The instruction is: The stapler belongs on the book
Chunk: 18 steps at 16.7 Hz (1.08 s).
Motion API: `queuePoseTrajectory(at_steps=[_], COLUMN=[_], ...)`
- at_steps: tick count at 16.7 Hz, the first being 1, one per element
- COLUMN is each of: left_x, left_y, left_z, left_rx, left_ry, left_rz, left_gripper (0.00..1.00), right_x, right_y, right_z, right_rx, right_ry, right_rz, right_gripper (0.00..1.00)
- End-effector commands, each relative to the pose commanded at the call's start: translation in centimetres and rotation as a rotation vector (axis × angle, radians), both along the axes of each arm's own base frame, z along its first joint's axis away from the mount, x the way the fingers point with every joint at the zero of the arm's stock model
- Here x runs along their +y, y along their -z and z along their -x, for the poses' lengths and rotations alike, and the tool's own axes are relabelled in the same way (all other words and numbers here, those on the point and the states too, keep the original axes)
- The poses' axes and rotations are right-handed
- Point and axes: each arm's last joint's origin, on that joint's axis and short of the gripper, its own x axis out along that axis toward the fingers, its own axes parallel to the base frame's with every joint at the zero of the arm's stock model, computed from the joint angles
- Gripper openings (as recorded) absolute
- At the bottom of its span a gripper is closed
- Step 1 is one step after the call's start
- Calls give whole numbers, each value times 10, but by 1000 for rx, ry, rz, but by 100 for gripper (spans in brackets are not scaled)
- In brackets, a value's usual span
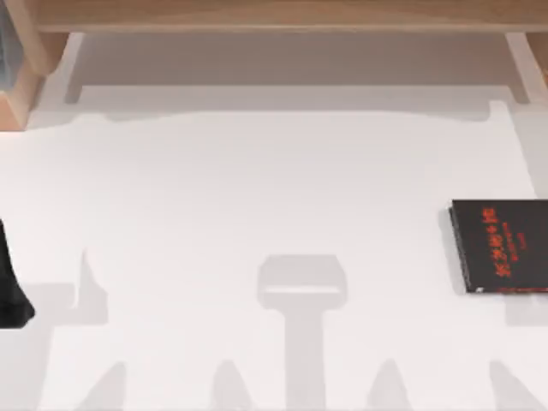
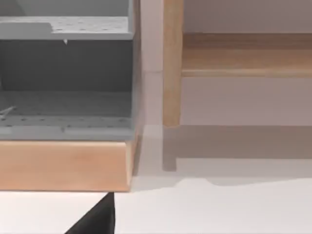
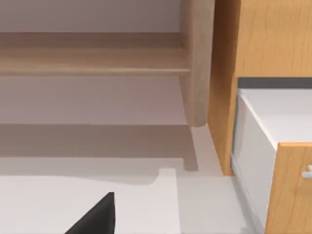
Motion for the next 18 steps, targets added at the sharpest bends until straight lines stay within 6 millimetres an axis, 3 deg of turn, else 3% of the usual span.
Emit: queuePoseTrajectory(at_steps=[5, 11, 14, 18], left_x=[0, 0, 0, 0], left_y=[0, 0, 0, 0], left_z=[0, 0, 0, 0], left_rx=[0, 0, 0, 0], left_ry=[0, 0, 0, 0], left_rz=[0, 0, 0, 0], left_gripper=[100, 100, 100, 100], right_x=[-1, -8, -16, -36], right_y=[-10, -74, -114, -159], right_z=[0, -16, -43, -103], right_rx=[28, 225, 376, 609], right_ry=[7, 53, 78, 104], right_rz=[8, 53, 76, 94], right_gripper=[100, 100, 100, 100])
